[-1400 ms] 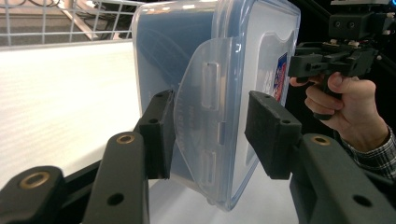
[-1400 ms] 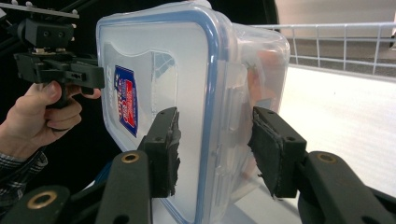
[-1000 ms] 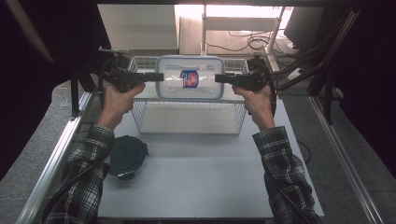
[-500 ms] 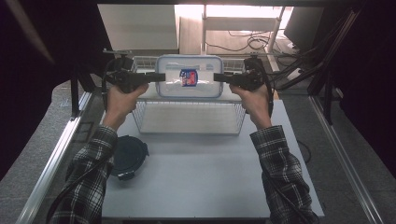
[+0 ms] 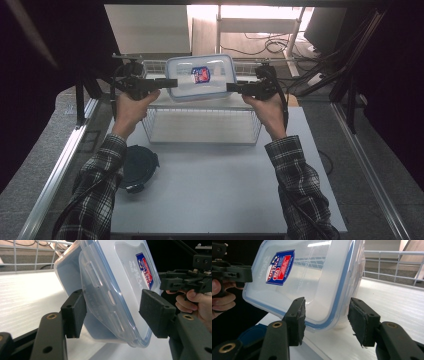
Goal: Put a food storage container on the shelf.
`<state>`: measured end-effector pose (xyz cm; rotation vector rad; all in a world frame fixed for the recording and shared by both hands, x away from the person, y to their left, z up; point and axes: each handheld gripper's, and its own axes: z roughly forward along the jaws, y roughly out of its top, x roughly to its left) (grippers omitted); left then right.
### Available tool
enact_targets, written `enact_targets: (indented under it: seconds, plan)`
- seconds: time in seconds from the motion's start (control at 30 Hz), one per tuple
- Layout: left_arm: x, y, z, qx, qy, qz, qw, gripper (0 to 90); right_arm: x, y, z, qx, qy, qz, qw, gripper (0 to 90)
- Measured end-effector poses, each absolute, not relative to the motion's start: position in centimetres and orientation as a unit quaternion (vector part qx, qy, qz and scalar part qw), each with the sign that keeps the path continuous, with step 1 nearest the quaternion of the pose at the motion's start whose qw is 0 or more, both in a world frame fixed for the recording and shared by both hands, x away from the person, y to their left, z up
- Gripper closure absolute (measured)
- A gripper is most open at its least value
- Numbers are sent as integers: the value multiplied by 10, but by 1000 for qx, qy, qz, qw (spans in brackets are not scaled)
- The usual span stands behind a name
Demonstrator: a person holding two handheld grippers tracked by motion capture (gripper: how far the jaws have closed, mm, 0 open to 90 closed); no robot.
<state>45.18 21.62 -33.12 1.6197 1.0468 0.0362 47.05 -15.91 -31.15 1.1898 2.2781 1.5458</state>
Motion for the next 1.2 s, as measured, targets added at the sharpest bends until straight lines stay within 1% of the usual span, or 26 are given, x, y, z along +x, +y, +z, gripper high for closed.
enact_targets:
  seconds: [0.03, 0.13, 0.27, 0.37, 0.43, 0.47, 0.53, 0.6, 0.8, 1.07, 1.2]
  plan:
    - [451, 215, -330, 690, 454, 32, 563, 378, 470, -159, -311, 396, 757, 514, 72, 480]
    - [450, 213, -328, 697, 463, 64, 544, 315, 468, -157, -311, 402, 753, 516, 71, 471]
    - [448, 209, -328, 702, 459, 78, 538, 330, 466, -157, -310, 407, 749, 518, 71, 461]
    - [446, 206, -325, 702, 459, 95, 537, 384, 465, -156, -310, 408, 743, 521, 95, 465]
    - [445, 204, -324, 703, 458, 96, 535, 416, 464, -155, -308, 412, 740, 519, 112, 473]
    - [445, 204, -324, 702, 460, 97, 535, 423, 464, -154, -307, 412, 739, 520, 115, 486]
    - [444, 204, -322, 699, 464, 103, 535, 470, 464, -153, -306, 413, 739, 520, 114, 498]
    - [445, 204, -322, 693, 471, 99, 537, 483, 463, -153, -305, 411, 740, 519, 120, 499]
    - [443, 201, -323, 686, 478, 78, 542, 496, 463, -156, -304, 413, 739, 517, 125, 506]
    - [434, 197, -320, 696, 470, 94, 535, 505, 462, -159, -304, 415, 738, 517, 124, 499]
    - [434, 199, -322, 695, 466, 87, 540, 506, 463, -159, -304, 415, 737, 518, 123, 492]
